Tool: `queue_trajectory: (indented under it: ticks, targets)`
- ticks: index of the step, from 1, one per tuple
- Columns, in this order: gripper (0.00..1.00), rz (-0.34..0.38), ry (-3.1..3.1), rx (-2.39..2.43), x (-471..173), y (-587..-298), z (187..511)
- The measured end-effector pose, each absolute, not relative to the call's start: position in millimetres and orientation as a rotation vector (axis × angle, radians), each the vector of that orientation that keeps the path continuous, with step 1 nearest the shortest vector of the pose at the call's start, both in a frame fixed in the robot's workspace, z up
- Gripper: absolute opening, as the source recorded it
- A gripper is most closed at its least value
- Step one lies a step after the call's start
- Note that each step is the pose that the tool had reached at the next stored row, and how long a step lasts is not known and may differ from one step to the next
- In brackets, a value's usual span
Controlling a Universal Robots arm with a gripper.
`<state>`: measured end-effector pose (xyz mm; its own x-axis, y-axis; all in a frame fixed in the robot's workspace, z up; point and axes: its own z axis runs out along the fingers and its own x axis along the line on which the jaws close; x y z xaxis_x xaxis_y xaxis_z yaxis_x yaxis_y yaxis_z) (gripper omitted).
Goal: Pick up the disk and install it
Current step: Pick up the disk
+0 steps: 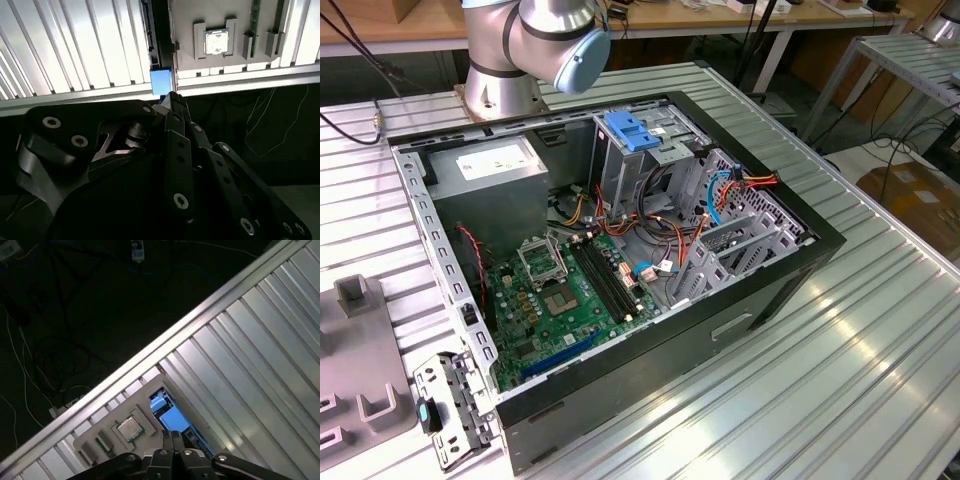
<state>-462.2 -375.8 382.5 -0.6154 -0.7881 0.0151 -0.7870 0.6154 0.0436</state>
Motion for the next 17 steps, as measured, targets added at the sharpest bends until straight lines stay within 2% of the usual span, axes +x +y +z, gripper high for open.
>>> queue_trajectory:
  ticks: [17]
  targets:
    - [0.11, -0.047, -2.701, 1.535, -462.2, -375.8, 382.5]
